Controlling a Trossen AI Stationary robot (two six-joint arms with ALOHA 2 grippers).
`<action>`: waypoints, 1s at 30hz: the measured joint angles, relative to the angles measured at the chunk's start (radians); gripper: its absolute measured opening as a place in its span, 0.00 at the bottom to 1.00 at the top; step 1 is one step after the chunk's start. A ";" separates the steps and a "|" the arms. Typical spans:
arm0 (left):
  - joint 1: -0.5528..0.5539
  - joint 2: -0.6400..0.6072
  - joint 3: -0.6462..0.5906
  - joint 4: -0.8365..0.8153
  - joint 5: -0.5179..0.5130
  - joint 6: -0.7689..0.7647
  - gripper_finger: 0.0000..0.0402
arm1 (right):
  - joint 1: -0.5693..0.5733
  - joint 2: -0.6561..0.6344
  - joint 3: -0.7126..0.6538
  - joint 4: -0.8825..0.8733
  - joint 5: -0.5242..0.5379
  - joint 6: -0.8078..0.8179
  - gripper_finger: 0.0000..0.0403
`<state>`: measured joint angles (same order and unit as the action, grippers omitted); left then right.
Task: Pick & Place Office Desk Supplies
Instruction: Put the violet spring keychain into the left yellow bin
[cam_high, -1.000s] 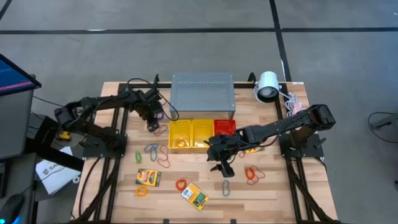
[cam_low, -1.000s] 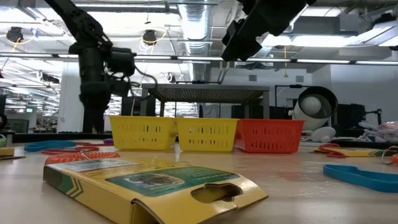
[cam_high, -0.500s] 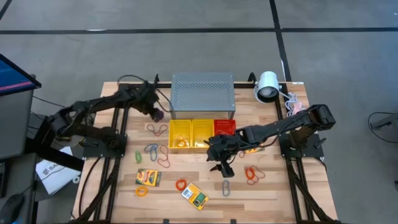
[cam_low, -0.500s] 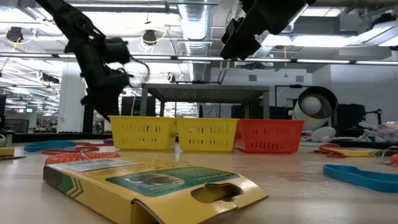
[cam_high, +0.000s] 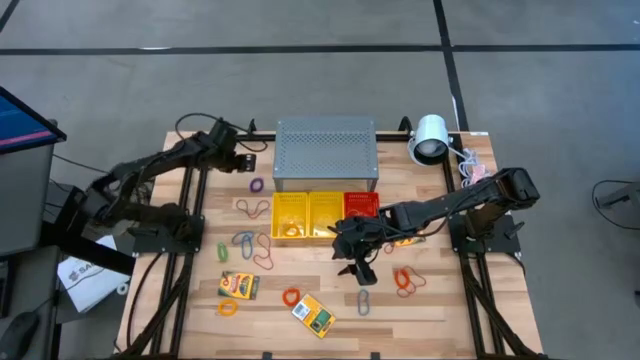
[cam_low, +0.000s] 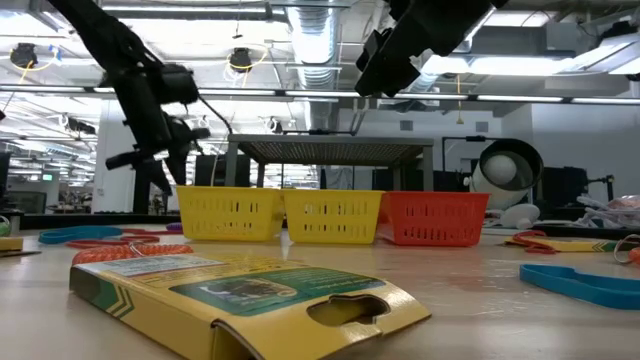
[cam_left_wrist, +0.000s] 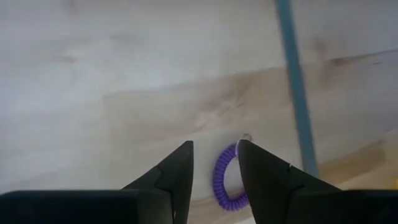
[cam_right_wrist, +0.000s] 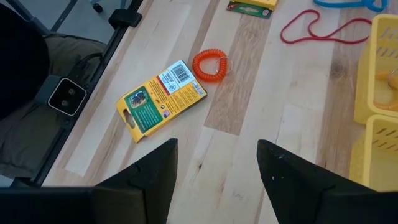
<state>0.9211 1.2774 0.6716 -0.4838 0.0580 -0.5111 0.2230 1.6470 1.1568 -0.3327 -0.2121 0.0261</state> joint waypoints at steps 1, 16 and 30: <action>-0.007 0.028 0.000 0.009 0.003 -0.011 0.30 | 0.000 0.000 0.000 -0.003 0.000 -0.001 0.52; -0.066 0.151 0.001 0.021 -0.025 -0.026 0.29 | 0.015 0.000 0.000 -0.011 0.000 -0.027 0.52; -0.148 0.160 0.002 -0.001 -0.025 0.010 0.29 | 0.018 0.000 0.000 -0.011 0.000 -0.034 0.52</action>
<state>0.7727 1.4372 0.6731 -0.4846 0.0330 -0.5008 0.2409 1.6470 1.1568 -0.3439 -0.2119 -0.0080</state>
